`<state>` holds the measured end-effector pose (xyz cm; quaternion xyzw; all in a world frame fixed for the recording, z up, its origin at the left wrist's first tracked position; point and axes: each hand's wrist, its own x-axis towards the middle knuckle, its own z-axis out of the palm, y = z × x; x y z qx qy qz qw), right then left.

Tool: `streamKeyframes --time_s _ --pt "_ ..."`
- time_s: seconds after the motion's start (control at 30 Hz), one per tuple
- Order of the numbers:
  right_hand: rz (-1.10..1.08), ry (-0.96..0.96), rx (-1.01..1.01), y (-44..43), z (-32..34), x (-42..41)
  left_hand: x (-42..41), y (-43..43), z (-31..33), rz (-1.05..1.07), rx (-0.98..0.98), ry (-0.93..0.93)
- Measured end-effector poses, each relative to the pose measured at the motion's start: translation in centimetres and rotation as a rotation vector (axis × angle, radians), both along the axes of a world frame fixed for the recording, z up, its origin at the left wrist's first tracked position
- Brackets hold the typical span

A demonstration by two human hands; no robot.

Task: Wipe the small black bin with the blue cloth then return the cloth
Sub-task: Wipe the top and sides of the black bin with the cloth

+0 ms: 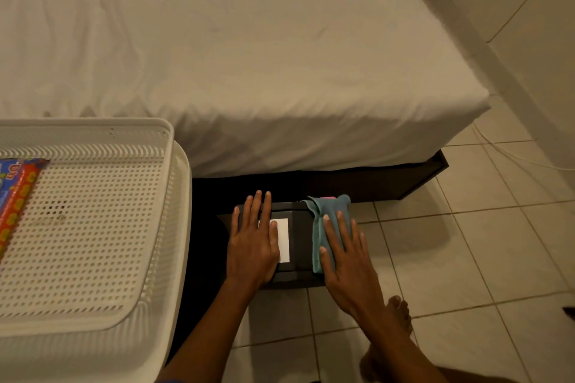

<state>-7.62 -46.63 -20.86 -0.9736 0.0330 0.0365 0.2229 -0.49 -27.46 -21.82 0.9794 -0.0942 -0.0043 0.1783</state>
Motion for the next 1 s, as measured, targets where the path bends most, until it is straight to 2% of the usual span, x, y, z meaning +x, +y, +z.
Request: streamKeyframes --time_s 0.23,0.47,0.7,1.0 --pt "-0.102 0.002 0.105 2.1 -1.0 -4.7 0.0 0.1 -0.2 -0.01 0.016 -0.003" --pt "-0.087 0.004 0.024 0.9 -0.5 -0.7 0.1 0.3 -0.6 -0.044 0.056 -0.004" --pt "-0.153 0.065 0.062 3.4 -0.4 -6.3 0.0 0.2 -0.3 -0.032 0.064 -0.01" --pt "-0.177 0.023 0.046 3.0 -0.3 -4.6 0.2 0.1 -0.4 -0.03 0.054 -0.001"
